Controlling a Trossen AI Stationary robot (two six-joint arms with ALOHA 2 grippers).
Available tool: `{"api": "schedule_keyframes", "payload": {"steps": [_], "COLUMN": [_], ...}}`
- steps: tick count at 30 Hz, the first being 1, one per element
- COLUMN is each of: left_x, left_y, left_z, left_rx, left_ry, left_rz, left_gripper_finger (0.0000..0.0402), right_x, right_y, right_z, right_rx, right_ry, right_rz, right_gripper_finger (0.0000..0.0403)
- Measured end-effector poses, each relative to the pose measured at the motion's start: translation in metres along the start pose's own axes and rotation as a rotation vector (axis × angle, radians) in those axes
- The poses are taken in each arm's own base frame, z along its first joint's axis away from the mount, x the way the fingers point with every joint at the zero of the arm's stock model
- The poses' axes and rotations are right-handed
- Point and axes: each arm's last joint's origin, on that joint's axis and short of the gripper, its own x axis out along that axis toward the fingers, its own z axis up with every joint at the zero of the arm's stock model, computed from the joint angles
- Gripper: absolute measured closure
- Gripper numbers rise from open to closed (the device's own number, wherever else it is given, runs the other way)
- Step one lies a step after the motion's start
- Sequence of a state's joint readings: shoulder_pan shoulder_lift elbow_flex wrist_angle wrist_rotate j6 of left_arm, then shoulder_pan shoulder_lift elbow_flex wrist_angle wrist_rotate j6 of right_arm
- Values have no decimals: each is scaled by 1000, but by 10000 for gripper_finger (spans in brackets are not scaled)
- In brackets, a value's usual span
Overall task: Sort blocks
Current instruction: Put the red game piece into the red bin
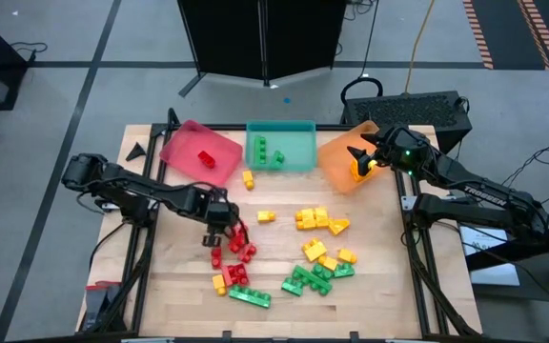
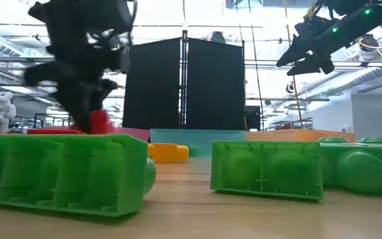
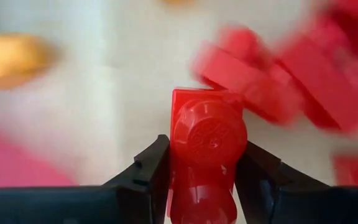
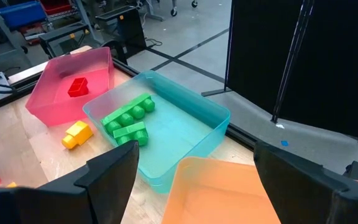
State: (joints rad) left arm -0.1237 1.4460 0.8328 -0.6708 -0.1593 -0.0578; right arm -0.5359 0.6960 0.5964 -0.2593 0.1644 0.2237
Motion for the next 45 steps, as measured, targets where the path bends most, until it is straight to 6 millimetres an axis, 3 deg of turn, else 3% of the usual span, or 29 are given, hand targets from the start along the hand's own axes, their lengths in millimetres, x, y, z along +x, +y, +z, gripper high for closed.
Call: {"api": "schedule_keyframes", "payload": {"steps": [7, 13, 17, 21, 29, 36, 45], "left_x": [-34, -60, -69, -64, -34, -19, -11], "left_y": [39, 78, 100, 122, 159, 177, 192], "left_z": [6, -5, -15, -26, -62, -91, -106], "left_rx": [-448, -810, -939, -1025, -1279, -1382, -1414], "left_ry": [-174, -336, -375, -320, -163, -98, -70], "left_rz": [244, 492, 670, 739, 736, 692, 606], "left_gripper_finger": [260, 260, 260, 260, 260, 260, 257], "right_x": [0, 0, 0, 0, 0, 0, 0], "right_y": [0, 0, 0, 0, 0, 0, 0], "right_z": [0, 0, 0, 0, 0, 0, 0], "right_rx": [-1, -7, -8, -8, -8, -8, -8], "right_ry": [0, 0, 0, 1, 1, 1, 1], "right_rz": [0, 0, 0, 0, 0, 0, 0], "right_gripper_finger": [88, 88, 88, 88, 88, 88, 88]}}
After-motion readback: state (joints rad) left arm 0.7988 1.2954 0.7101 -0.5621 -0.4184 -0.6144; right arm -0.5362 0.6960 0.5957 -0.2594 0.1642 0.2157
